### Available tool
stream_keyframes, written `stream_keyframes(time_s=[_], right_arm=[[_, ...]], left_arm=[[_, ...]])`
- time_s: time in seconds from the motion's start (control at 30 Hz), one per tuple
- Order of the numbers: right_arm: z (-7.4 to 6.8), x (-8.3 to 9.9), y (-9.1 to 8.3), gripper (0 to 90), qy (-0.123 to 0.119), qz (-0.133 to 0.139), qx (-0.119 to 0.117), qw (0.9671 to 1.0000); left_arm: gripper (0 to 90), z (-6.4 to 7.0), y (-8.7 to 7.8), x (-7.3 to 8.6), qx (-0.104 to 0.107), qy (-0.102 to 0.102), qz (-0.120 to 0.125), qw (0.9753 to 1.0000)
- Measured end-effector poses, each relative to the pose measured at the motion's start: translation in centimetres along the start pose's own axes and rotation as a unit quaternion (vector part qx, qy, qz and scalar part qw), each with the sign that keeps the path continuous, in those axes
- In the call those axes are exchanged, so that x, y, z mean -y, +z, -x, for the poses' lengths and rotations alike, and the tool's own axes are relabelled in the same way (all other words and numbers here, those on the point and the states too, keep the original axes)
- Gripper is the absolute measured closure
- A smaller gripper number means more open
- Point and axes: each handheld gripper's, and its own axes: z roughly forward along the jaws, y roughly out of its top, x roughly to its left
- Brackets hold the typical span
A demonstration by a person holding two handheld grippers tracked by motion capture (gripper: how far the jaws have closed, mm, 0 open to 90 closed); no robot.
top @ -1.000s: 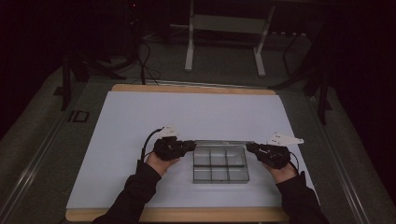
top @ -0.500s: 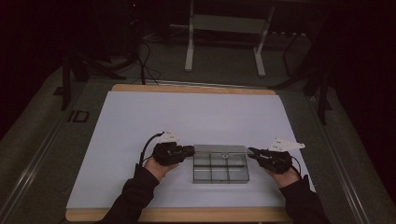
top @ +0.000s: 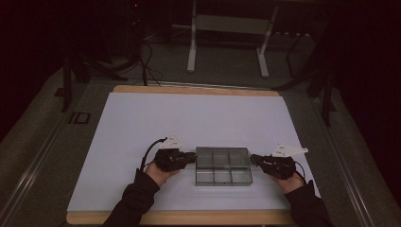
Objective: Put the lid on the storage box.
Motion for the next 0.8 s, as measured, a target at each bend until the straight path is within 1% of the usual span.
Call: stream_keyframes(time_s=[0.1, 0.27, 0.33, 0.4, 0.43, 0.47, 0.5, 0.53, 0.67, 0.7, 0.73, 0.77, 0.8], right_arm=[[0.0, 0.3, 0.1, 81.7, 0.002, -0.003, -0.001, 1.0], [0.0, 0.7, 0.2, 81.5, 0.006, -0.006, -0.001, 1.0], [0.1, 1.0, 0.3, 81.2, 0.011, -0.012, 0.0, 0.9999], [0.2, 1.3, 0.5, 81.2, 0.008, -0.022, 0.003, 0.9997], [0.3, 1.4, 0.6, 81.2, 0.009, -0.025, 0.005, 0.9996], [0.3, 1.4, 0.6, 81.2, 0.009, -0.025, 0.005, 0.9996], [0.4, 1.6, 0.7, 81.1, 0.014, -0.024, 0.005, 0.9996], [0.6, 1.7, 0.8, 81.1, 0.021, -0.019, -0.002, 0.9996], [0.6, 1.5, 0.8, 79.5, 0.018, -0.022, 0.004, 0.9996], [0.6, 1.5, 0.8, 79.5, 0.018, -0.022, 0.004, 0.9996], [0.7, 1.4, 0.8, 75.5, 0.017, -0.017, 0.01, 0.9997], [0.8, 1.4, 0.7, 74.1, 0.019, -0.016, 0.01, 0.9996], [0.9, 1.4, 0.7, 72.6, 0.021, -0.015, 0.012, 0.9996]], left_arm=[[79.1, -0.3, 0.0, 0.4, -0.002, -0.007, -0.001, 1.0], [79.0, -0.5, 0.1, 0.7, -0.004, -0.012, -0.005, 0.9999], [78.9, -0.7, 0.1, 0.9, 0.001, -0.02, 0.0, 0.9998], [78.8, -0.8, 0.1, 1.0, -0.002, -0.021, -0.001, 0.9998], [77.1, -0.9, 0.1, 1.0, -0.005, -0.02, -0.002, 0.9998], [76.9, -0.9, 0.1, 1.0, -0.005, -0.02, -0.002, 0.9998], [76.9, -1.1, 0.2, 1.2, -0.007, -0.021, -0.006, 0.9997], [76.9, -1.2, 0.3, 1.3, -0.007, -0.023, -0.007, 0.9997], [76.8, -1.4, 0.4, 1.7, -0.011, -0.028, -0.011, 0.9995], [75.5, -1.4, 0.4, 1.7, -0.011, -0.028, -0.011, 0.9995], [71.3, -1.6, 0.3, 1.9, -0.013, -0.031, -0.011, 0.9994], [67.9, -1.6, 0.2, 1.9, -0.015, -0.033, -0.012, 0.9993], [62.4, -1.6, 0.2, 1.8, -0.019, -0.035, -0.013, 0.9991]])
